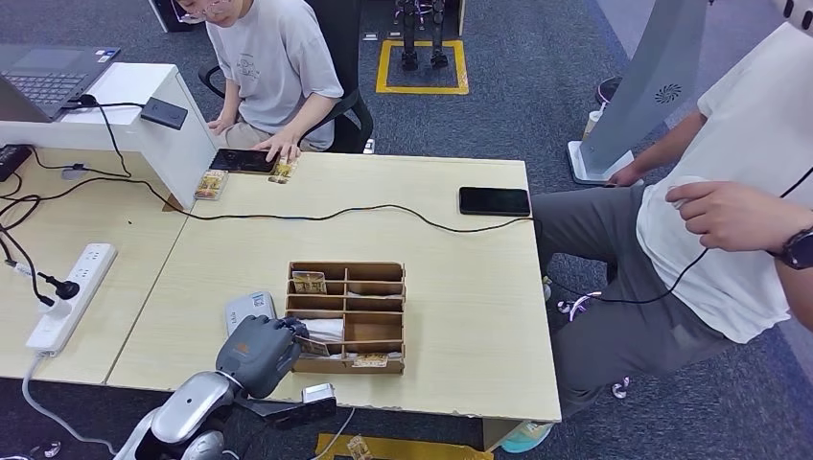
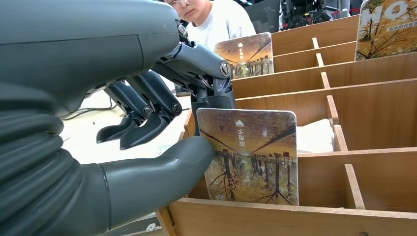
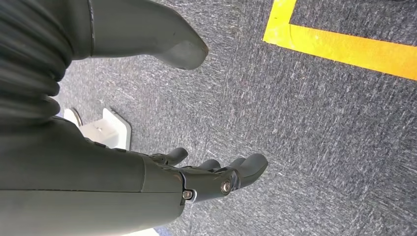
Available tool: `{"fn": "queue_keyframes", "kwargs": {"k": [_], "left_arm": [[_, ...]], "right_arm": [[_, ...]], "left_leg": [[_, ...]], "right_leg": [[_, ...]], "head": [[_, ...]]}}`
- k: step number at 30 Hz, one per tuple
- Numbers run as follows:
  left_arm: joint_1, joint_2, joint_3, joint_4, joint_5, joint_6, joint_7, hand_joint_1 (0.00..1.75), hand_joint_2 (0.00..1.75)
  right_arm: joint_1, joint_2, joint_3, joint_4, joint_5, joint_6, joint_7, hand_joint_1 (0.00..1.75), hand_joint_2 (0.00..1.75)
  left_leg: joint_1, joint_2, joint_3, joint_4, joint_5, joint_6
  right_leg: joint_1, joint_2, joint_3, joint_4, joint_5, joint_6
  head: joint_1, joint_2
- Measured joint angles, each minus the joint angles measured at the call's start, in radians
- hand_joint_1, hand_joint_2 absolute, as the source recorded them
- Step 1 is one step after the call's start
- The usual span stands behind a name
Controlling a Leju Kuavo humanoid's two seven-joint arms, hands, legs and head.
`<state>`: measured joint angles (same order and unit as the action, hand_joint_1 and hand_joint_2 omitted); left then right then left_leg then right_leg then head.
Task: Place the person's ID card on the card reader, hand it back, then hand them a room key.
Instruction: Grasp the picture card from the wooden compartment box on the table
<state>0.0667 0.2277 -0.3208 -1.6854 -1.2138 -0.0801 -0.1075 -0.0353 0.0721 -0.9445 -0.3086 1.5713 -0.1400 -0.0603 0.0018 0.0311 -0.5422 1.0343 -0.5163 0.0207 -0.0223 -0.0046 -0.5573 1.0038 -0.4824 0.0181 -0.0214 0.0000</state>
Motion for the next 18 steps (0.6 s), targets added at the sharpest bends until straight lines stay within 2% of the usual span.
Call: {"fn": "queue_keyframes", "kwargs": {"k": [9, 18], "left_arm": [[0.001, 0.014, 0.000, -0.020, 0.077, 0.007, -0.032, 1.75, 1.75], [0.000, 0.091, 0.031, -0.157, 0.320, -0.029, -0.146, 1.75, 1.75]], "right_arm": [[0.000, 0.000, 0.000, 0.000, 0.000, 0.000, 0.002, 0.00, 1.75], [0.000, -0.004, 0.000, 0.000, 0.000, 0.001, 0.000, 0.00, 1.75]], "left_leg": [[0.000, 0.000, 0.000, 0.000, 0.000, 0.000], [0.000, 0.000, 0.000, 0.000, 0.000, 0.000]], "right_leg": [[0.000, 0.000, 0.000, 0.000, 0.000, 0.000], [0.000, 0.000, 0.000, 0.000, 0.000, 0.000]], "head": [[0.000, 0.000], [0.000, 0.000]]}}
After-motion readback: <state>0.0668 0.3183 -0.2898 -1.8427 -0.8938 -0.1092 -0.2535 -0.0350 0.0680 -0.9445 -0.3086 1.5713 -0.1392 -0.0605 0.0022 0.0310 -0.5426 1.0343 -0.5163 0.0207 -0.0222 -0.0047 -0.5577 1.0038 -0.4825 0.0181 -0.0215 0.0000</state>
